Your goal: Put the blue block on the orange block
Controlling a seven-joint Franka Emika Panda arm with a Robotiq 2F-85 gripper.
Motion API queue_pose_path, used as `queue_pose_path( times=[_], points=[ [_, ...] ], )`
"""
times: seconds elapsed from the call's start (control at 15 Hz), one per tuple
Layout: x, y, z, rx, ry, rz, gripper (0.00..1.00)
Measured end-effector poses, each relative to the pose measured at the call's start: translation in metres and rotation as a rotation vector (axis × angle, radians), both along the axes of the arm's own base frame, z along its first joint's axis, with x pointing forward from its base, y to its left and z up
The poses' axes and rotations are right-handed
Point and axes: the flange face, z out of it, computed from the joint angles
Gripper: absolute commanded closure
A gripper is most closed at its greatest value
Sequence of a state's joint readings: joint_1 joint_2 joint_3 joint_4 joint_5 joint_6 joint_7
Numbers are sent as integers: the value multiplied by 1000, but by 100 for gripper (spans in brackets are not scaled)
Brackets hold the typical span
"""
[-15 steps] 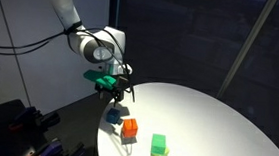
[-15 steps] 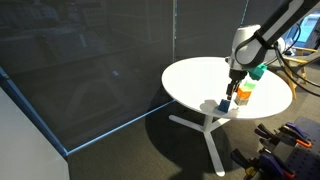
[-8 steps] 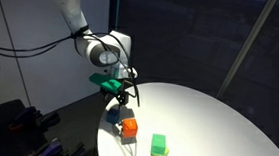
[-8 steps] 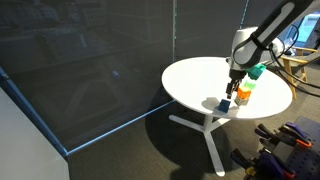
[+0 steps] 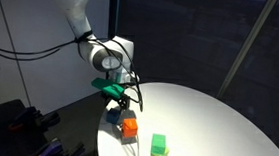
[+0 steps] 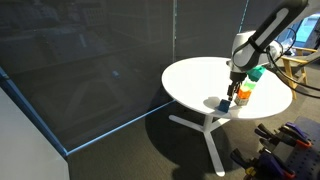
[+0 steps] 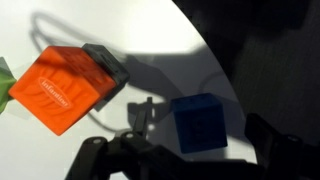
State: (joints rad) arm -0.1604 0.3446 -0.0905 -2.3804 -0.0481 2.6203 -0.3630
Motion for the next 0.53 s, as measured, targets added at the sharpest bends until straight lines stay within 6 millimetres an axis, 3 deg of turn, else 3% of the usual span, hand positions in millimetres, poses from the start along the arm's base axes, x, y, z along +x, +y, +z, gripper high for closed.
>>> queue_pose_path(
  times=[0.53],
  points=[
    [5,4,-12,1,-7,41,0]
  ],
)
